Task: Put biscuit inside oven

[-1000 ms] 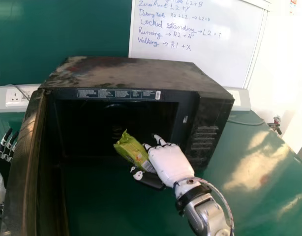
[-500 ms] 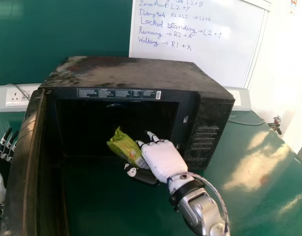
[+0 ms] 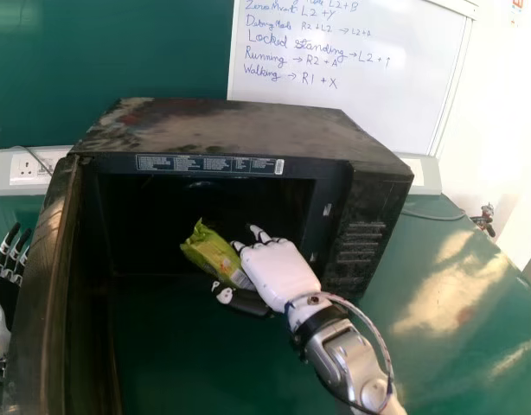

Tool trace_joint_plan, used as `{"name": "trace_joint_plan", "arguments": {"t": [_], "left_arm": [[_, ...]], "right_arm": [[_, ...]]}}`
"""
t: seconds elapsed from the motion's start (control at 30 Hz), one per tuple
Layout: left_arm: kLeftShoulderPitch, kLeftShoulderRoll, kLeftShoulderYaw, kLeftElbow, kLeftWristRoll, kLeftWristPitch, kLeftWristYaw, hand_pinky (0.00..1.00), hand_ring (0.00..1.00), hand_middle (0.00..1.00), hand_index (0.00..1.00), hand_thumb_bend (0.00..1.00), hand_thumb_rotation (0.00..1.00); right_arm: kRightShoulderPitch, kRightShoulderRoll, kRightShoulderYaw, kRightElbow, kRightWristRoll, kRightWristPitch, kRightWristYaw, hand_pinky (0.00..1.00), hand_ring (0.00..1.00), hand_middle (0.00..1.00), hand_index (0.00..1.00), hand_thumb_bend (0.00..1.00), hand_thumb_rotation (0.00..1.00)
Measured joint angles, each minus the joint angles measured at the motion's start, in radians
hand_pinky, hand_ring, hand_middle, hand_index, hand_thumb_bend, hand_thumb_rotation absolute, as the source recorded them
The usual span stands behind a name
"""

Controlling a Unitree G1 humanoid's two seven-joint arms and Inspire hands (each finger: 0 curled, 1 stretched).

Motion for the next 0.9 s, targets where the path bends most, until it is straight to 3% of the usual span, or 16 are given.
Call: {"name": "trace_joint_plan", "arguments": {"t": [0.47,0.9], "left_arm": [[0.002,-0.006,0.0,-0.015,0.0,0.006,0.012,0.0,0.69,0.8,0.95,0.01,0.0],[0.007,-0.008,0.0,-0.02,0.001,0.007,0.015,0.0,0.69,0.79,0.95,0.02,0.0]], "right_arm": [[-0.094,0.032,0.018,0.128,0.02,0.012,-0.002,0.68,0.57,0.47,0.53,0.52,0.0],[-0.207,0.055,0.056,0.332,0.052,-0.012,-0.094,0.67,0.55,0.49,0.5,0.53,0.0]]}}
